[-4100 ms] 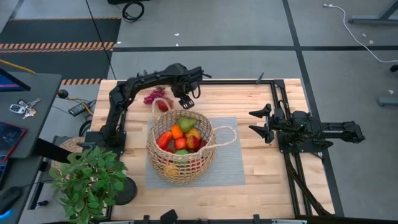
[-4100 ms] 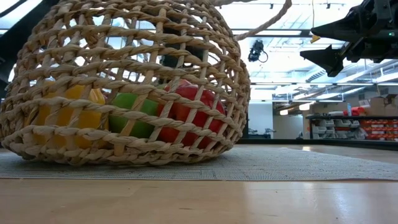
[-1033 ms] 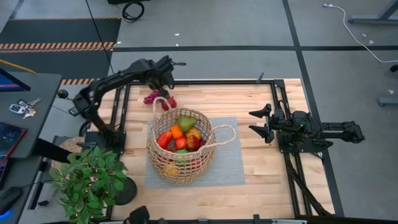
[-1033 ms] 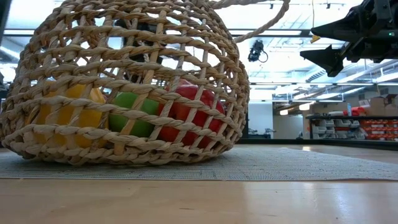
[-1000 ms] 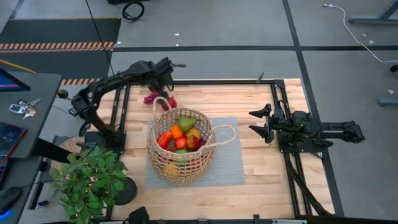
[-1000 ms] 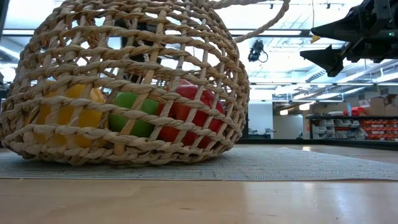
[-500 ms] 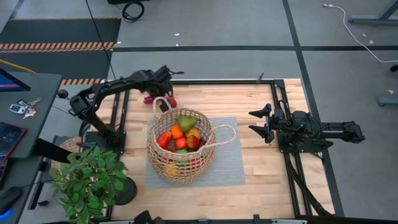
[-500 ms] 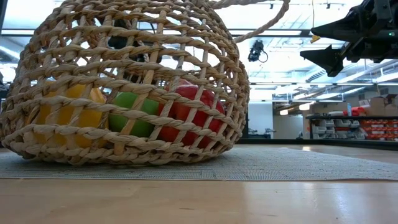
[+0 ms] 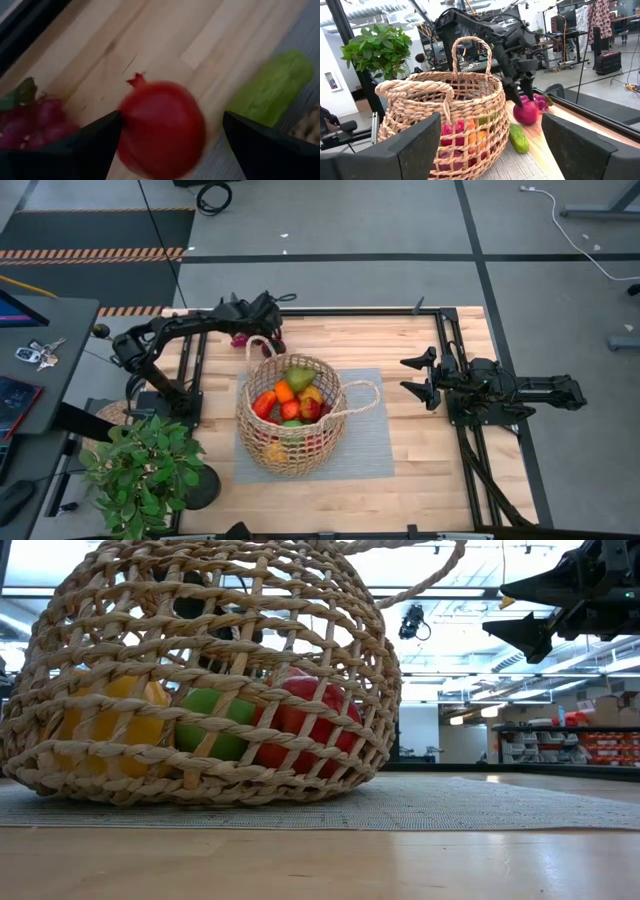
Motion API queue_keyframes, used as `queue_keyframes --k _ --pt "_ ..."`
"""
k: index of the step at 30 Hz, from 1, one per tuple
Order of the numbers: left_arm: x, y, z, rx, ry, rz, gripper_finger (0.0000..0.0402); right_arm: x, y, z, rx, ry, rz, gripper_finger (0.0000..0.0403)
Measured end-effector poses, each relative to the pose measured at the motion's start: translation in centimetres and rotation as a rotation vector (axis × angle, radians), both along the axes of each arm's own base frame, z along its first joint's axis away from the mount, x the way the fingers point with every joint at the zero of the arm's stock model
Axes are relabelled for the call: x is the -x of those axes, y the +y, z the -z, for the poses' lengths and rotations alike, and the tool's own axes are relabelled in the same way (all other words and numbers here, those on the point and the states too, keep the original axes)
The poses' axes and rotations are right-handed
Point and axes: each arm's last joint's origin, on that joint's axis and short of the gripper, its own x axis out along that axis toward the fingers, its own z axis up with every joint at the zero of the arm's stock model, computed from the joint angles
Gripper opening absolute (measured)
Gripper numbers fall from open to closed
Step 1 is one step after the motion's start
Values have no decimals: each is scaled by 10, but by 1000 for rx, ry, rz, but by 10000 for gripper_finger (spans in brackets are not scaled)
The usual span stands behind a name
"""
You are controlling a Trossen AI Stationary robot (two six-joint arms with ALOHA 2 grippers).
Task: Build produce basket
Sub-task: Put the red pomegranate into the brown woven basket
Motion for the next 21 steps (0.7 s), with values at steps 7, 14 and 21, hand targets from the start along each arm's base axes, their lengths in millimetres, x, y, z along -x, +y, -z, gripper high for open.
queue_keyframes --k 7,14,21 --pt "8 -5 16 -2 42 -19 354 0 0 0 0 0 0 348" --pt "7 -7 19 -19 44 10 354 0 0 0 0 0 0 348" --pt "6 -9 19 -37 57 60 348 0 0 0 0 0 0 348"
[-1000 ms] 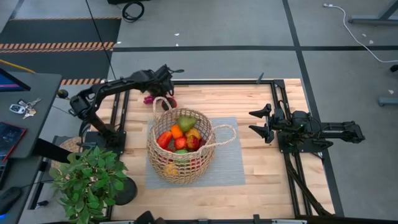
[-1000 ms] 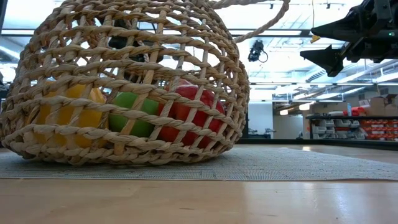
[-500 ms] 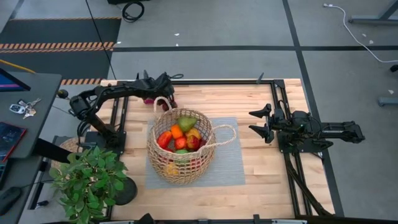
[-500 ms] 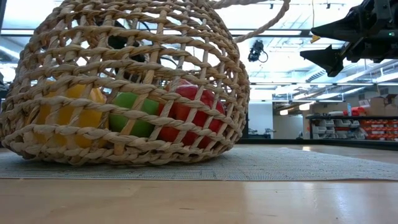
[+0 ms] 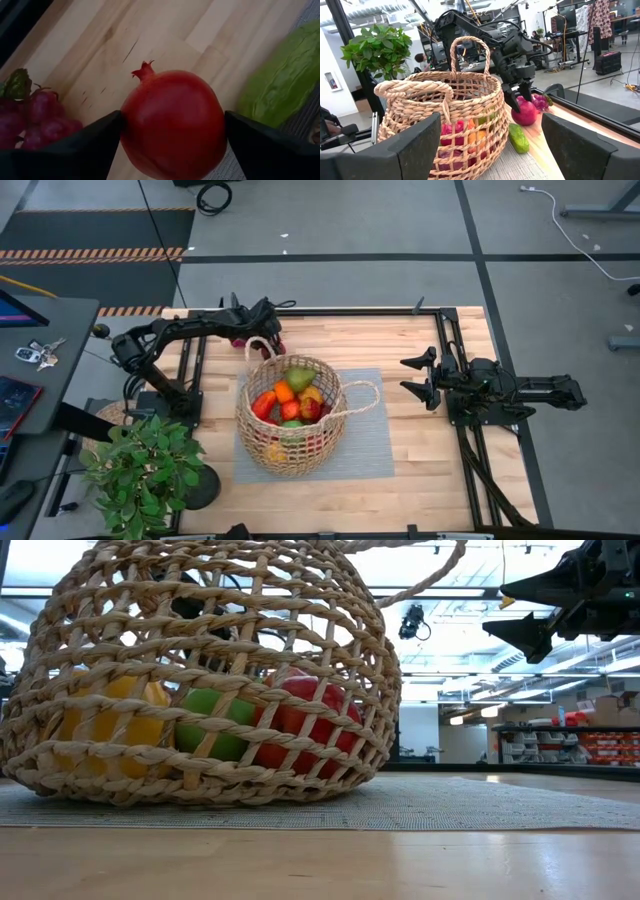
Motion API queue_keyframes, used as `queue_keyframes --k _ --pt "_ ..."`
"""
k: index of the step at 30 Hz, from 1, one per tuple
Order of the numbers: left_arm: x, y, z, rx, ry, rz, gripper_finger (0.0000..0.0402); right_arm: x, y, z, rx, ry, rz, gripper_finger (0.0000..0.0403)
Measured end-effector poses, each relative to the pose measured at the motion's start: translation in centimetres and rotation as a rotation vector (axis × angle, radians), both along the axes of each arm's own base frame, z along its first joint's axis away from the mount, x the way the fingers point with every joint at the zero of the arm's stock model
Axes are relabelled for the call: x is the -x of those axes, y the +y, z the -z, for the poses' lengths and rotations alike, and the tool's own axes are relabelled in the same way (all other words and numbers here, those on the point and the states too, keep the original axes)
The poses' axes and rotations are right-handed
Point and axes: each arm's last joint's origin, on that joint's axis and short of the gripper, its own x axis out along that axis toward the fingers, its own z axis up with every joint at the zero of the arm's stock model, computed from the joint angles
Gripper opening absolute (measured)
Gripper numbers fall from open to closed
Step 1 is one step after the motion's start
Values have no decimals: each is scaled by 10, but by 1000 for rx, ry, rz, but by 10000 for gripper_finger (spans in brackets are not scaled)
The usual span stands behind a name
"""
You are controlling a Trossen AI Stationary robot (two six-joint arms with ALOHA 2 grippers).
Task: Build produce basket
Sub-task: Put the red pomegranate into the brown woven basket
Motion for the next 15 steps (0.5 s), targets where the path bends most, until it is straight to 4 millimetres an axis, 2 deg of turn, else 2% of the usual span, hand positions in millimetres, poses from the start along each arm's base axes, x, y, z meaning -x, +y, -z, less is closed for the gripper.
queue_keyframes --k 8,15 --pt "0 0 1 -8 10 29 304 0 0 0 0 0 0 348" --pt "3 -2 -6 -28 -6 28 300 0 0 0 0 0 0 348"
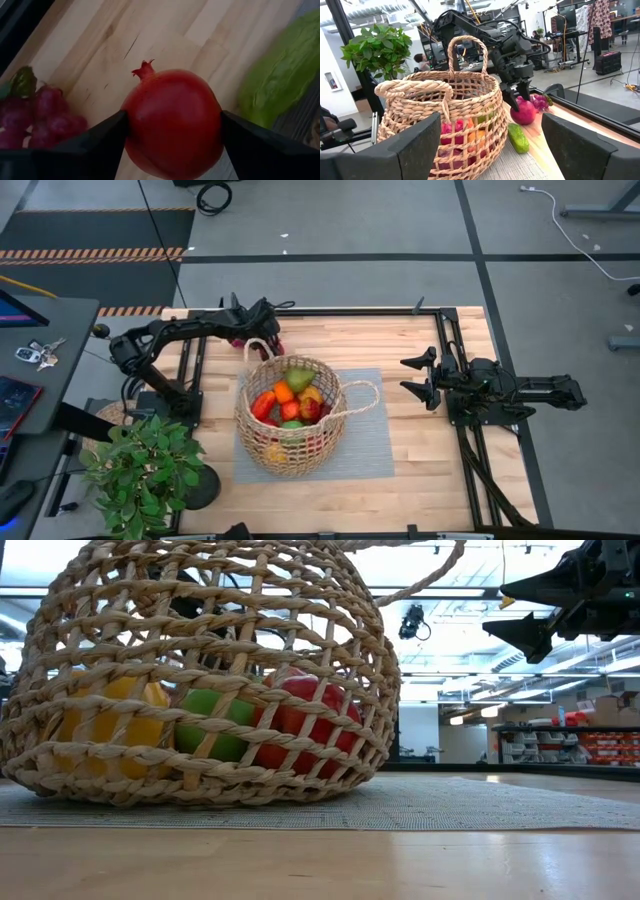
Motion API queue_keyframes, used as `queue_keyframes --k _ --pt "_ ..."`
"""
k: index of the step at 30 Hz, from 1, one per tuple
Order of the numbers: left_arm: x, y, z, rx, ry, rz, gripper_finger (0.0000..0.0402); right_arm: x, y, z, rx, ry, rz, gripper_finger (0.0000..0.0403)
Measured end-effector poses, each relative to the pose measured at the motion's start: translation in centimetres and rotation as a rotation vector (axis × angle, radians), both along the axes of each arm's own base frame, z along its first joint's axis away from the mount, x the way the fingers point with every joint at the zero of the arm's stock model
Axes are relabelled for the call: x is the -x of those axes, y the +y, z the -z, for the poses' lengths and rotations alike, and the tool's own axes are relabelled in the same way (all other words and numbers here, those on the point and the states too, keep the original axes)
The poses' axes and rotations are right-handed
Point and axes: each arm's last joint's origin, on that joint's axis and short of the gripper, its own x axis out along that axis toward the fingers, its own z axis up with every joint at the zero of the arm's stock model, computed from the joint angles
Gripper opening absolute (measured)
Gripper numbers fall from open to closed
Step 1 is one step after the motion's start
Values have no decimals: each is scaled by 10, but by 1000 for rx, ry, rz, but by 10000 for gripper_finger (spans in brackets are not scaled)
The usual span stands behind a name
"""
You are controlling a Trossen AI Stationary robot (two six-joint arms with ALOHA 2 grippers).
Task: Build produce basket
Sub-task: Put the red pomegranate into the brown woven basket
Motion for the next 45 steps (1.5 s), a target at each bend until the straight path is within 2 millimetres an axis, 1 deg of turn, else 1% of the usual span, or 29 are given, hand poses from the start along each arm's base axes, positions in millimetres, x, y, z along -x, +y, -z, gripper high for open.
queue_keyframes --k 4,11,17,21,24,28,35,38,41,45 --pt "0 0 -13 -17 -32 7 299 0 0 0 0 0 0 348" --pt "-7 4 -29 -10 -76 32 298 0 0 0 0 0 0 348" --pt "-10 6 -40 -21 -95 38 298 0 0 0 0 0 0 348" --pt "-11 6 -42 8 -123 58 299 0 0 0 0 0 0 348" --pt "-14 7 -48 19 -153 73 299 0 0 0 0 0 0 348" --pt "-19 9 -63 18 -213 96 297 0 0 0 0 0 0 348" --pt "-25 10 -79 41 -290 144 297 0 0 0 0 0 0 348" --pt "-27 12 -89 21 -317 153 298 0 0 0 0 0 0 348" --pt "-31 14 -102 -8 -350 166 297 0 0 0 0 0 0 348" --pt "-35 16 -125 -26 -425 201 297 0 0 0 0 0 0 348"
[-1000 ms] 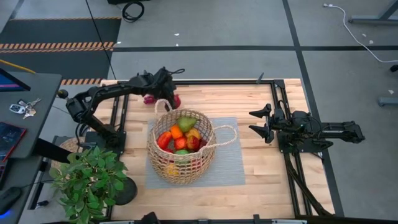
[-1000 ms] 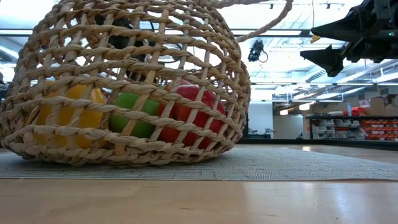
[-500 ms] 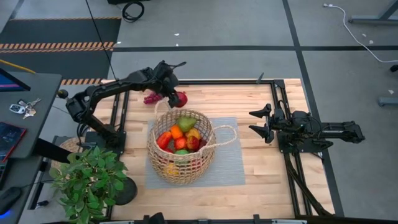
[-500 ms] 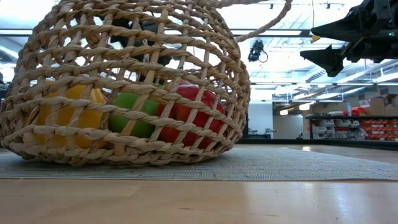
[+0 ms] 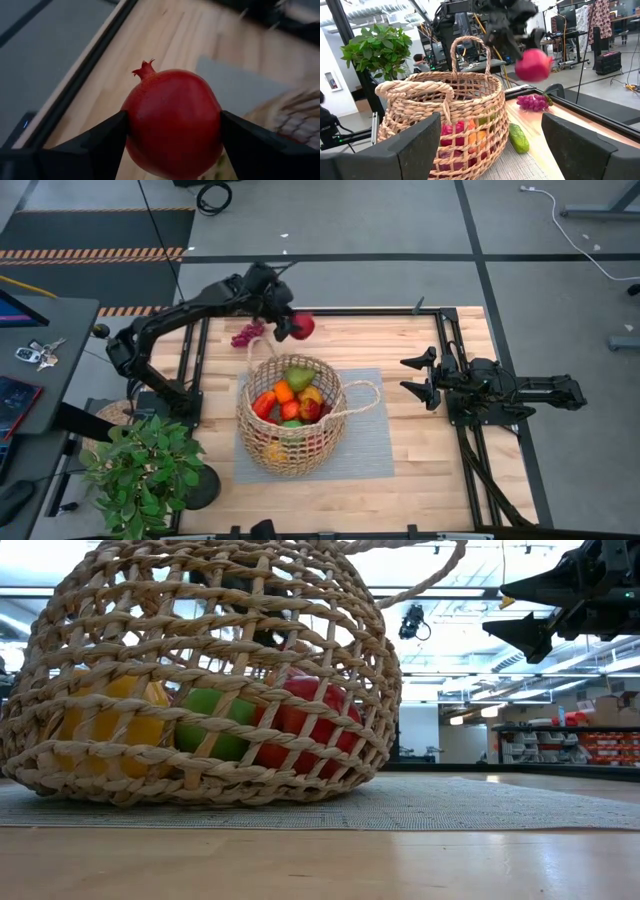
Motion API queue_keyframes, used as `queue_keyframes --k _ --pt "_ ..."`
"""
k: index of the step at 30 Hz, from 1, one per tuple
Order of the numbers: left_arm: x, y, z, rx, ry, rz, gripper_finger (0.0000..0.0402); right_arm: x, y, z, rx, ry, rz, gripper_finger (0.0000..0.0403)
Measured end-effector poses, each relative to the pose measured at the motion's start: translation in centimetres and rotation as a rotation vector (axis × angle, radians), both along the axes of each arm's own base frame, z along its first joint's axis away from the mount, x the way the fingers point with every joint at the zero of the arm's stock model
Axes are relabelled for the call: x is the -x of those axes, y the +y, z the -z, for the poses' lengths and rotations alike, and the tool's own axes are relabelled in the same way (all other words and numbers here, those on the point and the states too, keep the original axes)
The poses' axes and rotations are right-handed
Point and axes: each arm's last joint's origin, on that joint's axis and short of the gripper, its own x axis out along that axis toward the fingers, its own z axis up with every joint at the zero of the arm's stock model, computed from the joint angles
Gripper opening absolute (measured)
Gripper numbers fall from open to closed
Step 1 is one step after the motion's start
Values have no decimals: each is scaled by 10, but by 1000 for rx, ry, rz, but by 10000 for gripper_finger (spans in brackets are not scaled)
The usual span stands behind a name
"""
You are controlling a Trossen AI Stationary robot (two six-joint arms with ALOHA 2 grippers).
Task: Build produce basket
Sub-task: Put the red pomegranate into the brown woven basket
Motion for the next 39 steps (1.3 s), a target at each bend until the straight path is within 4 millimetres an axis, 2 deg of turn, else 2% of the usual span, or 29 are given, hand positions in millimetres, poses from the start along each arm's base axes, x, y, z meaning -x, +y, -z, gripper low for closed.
queue_keyframes --k 7,16,25,29,34,39 --pt "-6 -8 -41 58 -147 148 297 0 0 0 0 0 0 348" --pt "-16 -47 -78 212 -260 462 297 0 0 0 0 0 0 348" --pt "-23 -87 -75 283 -172 615 301 0 0 0 0 0 0 348" --pt "-27 -102 -73 257 -141 663 301 0 0 0 0 0 0 348" --pt "-30 -114 -72 243 -114 679 298 0 0 0 0 0 0 348" --pt "-29 -117 -70 250 -82 673 299 0 0 0 0 0 0 348"
